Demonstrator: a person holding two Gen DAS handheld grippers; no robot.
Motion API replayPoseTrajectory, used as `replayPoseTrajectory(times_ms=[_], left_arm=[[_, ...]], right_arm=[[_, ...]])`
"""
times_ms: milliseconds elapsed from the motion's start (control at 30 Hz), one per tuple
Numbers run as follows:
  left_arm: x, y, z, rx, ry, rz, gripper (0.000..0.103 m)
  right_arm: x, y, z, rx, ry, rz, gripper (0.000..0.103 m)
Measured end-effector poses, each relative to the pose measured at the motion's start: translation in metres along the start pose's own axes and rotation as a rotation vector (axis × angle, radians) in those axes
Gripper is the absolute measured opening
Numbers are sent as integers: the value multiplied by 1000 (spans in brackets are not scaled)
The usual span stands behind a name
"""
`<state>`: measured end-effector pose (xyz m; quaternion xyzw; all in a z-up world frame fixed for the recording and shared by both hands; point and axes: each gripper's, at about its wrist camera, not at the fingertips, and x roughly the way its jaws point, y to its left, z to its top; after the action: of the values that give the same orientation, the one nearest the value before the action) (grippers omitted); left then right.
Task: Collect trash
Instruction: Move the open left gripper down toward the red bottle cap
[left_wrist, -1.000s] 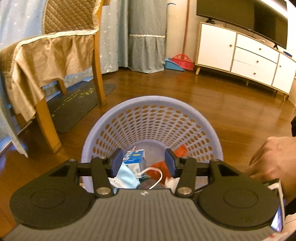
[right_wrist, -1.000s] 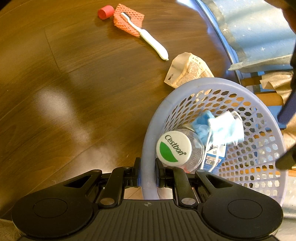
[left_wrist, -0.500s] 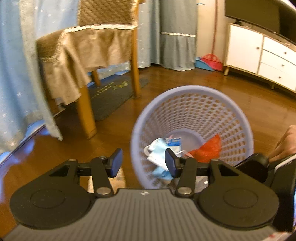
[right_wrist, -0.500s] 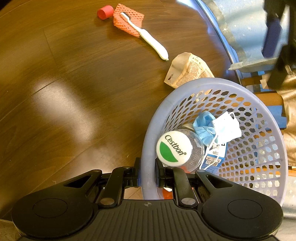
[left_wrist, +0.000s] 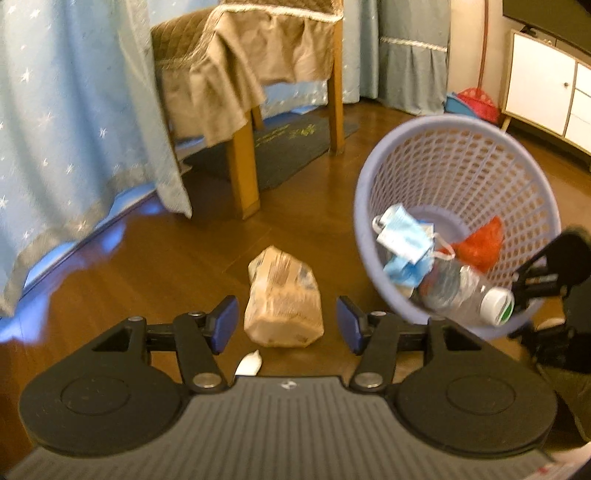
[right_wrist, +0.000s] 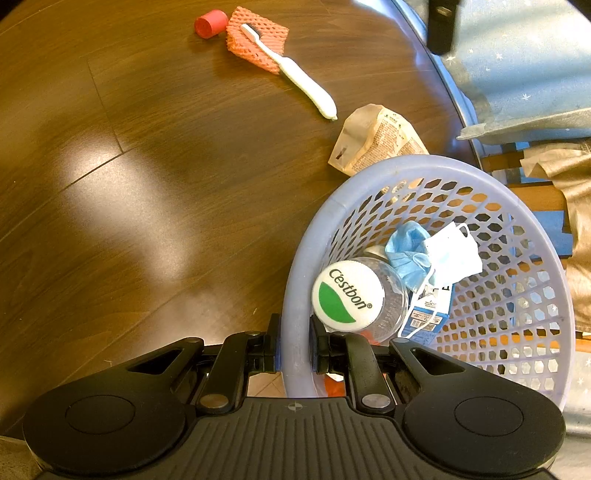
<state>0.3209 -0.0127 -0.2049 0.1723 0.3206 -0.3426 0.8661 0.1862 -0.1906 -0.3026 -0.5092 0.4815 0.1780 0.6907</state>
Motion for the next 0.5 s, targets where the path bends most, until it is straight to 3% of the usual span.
replayPoseTrajectory(times_ms=[500], left_arm=[[3, 32, -59, -64, 123, 112, 78]], right_arm=[[0, 0, 0, -2, 1, 0, 11]])
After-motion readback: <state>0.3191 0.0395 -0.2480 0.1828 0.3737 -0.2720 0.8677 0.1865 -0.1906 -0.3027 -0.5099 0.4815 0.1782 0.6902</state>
